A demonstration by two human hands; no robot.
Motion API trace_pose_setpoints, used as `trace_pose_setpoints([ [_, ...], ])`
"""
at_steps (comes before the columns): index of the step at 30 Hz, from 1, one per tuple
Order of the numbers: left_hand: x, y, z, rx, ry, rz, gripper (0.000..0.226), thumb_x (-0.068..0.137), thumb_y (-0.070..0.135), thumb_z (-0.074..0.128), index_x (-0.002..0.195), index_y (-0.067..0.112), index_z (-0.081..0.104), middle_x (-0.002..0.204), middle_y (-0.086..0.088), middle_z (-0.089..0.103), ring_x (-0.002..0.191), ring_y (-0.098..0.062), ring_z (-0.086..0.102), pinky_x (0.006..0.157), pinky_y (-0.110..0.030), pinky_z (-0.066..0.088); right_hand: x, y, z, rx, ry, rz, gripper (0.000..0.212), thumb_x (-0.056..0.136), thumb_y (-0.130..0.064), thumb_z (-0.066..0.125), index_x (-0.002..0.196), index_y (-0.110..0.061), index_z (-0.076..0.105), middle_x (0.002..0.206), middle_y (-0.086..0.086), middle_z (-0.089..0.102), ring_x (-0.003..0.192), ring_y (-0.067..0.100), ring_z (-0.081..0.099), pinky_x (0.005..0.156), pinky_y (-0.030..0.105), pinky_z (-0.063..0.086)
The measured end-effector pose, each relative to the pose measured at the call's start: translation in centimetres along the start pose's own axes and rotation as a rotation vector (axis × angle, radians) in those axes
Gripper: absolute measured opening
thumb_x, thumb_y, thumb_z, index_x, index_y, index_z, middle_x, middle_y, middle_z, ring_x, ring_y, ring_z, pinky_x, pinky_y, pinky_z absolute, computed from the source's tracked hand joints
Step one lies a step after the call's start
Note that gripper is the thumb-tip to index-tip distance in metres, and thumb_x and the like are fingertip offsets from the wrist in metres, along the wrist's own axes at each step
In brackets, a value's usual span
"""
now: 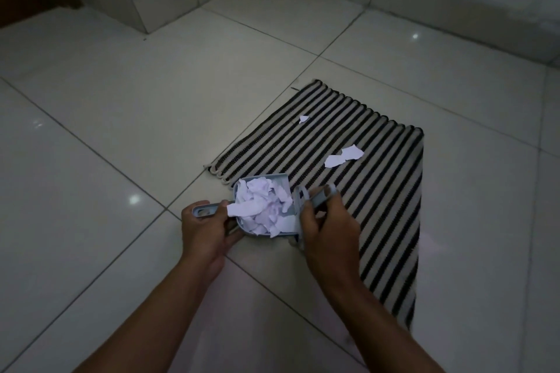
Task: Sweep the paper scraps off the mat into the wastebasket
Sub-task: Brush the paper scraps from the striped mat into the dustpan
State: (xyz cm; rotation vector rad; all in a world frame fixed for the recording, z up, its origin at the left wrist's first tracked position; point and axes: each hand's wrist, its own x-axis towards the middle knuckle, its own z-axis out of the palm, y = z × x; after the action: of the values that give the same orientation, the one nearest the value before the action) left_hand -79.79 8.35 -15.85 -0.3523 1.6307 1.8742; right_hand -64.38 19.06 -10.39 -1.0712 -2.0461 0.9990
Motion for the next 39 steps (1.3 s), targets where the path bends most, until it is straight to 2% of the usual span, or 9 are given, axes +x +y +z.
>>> trace_pose_setpoints([
  [4, 0.0, -0.3, 0.2, -0.046, -0.006, -0.02, 0.033, 0.092, 0.005, 0.073, 0.113, 0.017, 0.051, 0.112, -0.03, 0.066, 0.095, -0.035, 0.07, 0.067, -0.046, 0.063, 1.4, -0.5, 0.0, 0.012, -0.053, -0.002, 0.004, 0.096, -0.019, 0.056, 0.098, -0.022, 0.055, 0.066, -0.006, 0.057, 0.05, 0.007, 0.053, 0.042, 0.014, 0.038],
  [7, 0.1, 0.1, 0.7, -0.094, -0.05, -0.025, 0.025, 0.092, 0.001, 0.071, 0.106, 0.013, 0.054, 0.103, -0.025, 0.066, 0.09, -0.034, 0.07, 0.069, -0.046, 0.063, 2.8, -1.4, -1.7, 0.057, -0.147, 0.003, 0.009, 0.097, -0.018, 0.055, 0.106, -0.019, 0.056, 0.072, -0.007, 0.059, 0.054, -0.002, 0.057, 0.042, 0.012, 0.042],
  [12, 0.9, 0.9, 3.0, -0.186, -0.124, -0.094, 0.04, 0.086, -0.002, 0.076, 0.122, -0.007, 0.059, 0.118, -0.032, 0.069, 0.104, -0.043, 0.071, 0.072, -0.045, 0.062, 7.0, -3.6, -4.5, 0.081, -0.115, -0.003, 0.01, 0.095, -0.026, 0.057, 0.103, -0.033, 0.055, 0.086, -0.015, 0.063, 0.077, 0.004, 0.063, 0.057, 0.028, 0.059],
  [16, 0.2, 3.3, 5.3, -0.22, -0.147, -0.11, 0.028, 0.085, -0.005, 0.075, 0.109, 0.001, 0.063, 0.116, -0.035, 0.068, 0.103, -0.044, 0.071, 0.072, -0.045, 0.062, 10.9, -6.6, -6.7, 0.101, -0.142, 0.016, 0.013, 0.094, -0.031, 0.059, 0.098, -0.042, 0.055, 0.094, -0.012, 0.067, 0.083, 0.006, 0.066, 0.067, 0.034, 0.06],
  [18, -0.5, 4.7, 6.2, -0.243, -0.135, -0.138, 0.03, 0.083, -0.006, 0.076, 0.107, 0.005, 0.061, 0.117, -0.036, 0.067, 0.105, -0.046, 0.069, 0.072, -0.048, 0.062, 12.3, -8.3, -8.7, 0.07, -0.161, 0.068, 0.012, 0.094, -0.032, 0.058, 0.104, -0.038, 0.056, 0.099, -0.009, 0.067, 0.086, 0.009, 0.067, 0.071, 0.038, 0.06],
  [23, -2.8, 6.8, 8.4, -0.248, -0.075, -0.213, 0.034, 0.083, -0.009, 0.074, 0.106, 0.009, 0.057, 0.119, -0.037, 0.065, 0.099, -0.043, 0.071, 0.068, -0.048, 0.061, 14.0, -10.9, -13.7, 0.032, -0.175, 0.164, 0.02, 0.095, -0.027, 0.058, 0.115, -0.025, 0.056, 0.102, -0.003, 0.067, 0.085, 0.01, 0.067, 0.068, 0.03, 0.056],
  [27, -3.2, 5.2, 9.3, -0.228, -0.028, -0.22, 0.03, 0.082, -0.01, 0.074, 0.098, 0.008, 0.057, 0.102, -0.031, 0.067, 0.088, -0.034, 0.071, 0.066, -0.045, 0.062, 15.2, -6.5, -14.7, -0.055, -0.157, 0.213, 0.019, 0.095, -0.029, 0.058, 0.114, -0.025, 0.057, 0.102, -0.006, 0.064, 0.087, 0.012, 0.065, 0.067, 0.026, 0.052],
  [30, -2.2, 3.2, 9.2, -0.237, 0.01, -0.207, 0.029, 0.08, -0.012, 0.074, 0.101, 0.004, 0.061, 0.11, -0.033, 0.068, 0.094, -0.039, 0.07, 0.065, -0.045, 0.063, 16.0, -1.5, -14.2, -0.105, -0.113, 0.244, 0.022, 0.095, -0.034, 0.057, 0.116, -0.026, 0.056, 0.104, -0.004, 0.065, 0.089, 0.013, 0.065, 0.074, 0.034, 0.056],
  [39, 0.7, 0.9, 9.8, -0.2, 0.14, -0.146, 0.03, 0.079, -0.01, 0.077, 0.103, -0.012, 0.059, 0.115, -0.036, 0.067, 0.105, -0.049, 0.068, 0.07, -0.052, 0.063, 16.4, 3.7, -8.2, -0.233, -0.238, 0.06, 0.023, 0.099, -0.029, 0.051, 0.119, -0.018, 0.056, 0.098, -0.006, 0.062, 0.072, 0.004, 0.056, 0.056, 0.013, 0.042],
])
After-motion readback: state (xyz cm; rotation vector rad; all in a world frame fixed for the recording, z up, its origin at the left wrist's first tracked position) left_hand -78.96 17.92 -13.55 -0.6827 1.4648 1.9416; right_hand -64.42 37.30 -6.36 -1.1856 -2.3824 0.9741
